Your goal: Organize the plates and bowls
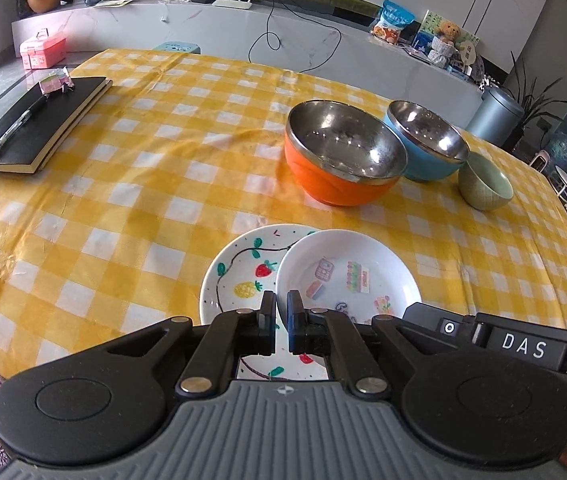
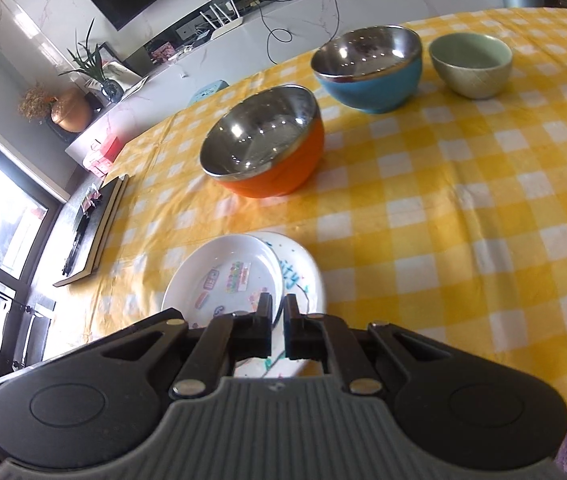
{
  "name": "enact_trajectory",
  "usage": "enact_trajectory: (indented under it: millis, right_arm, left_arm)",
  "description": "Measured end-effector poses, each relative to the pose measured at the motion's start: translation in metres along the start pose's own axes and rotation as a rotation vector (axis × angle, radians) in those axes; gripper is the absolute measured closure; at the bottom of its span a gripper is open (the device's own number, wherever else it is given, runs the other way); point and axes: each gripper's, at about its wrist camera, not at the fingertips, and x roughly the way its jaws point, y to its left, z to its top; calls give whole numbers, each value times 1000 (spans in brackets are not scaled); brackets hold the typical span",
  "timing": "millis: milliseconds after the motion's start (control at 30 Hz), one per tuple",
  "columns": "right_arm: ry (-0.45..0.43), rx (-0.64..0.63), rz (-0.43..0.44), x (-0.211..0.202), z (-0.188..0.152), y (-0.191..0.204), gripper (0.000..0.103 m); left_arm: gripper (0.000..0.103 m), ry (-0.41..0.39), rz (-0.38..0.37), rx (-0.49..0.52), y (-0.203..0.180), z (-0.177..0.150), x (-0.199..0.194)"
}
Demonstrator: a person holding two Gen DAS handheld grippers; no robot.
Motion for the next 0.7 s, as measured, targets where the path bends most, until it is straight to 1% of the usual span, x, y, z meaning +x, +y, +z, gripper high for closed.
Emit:
enact_trajectory:
  millis: [267,400,567,700]
  right_arm:
    - [8,20,1,-1,-4,-8,101]
    - [20,31,0,3,-5,-12,101]
    - [30,47,5,9,-5,-16,101]
    - [29,44,9,13,-4,-13,101]
  left_arm:
    - [97,14,19,17,-6,-7,4]
    - [98,28,14,-2,-3,-10,9]
    - [98,27,-2,-39,3,-10,13]
    - [98,23,6,-54,7,-9,16]
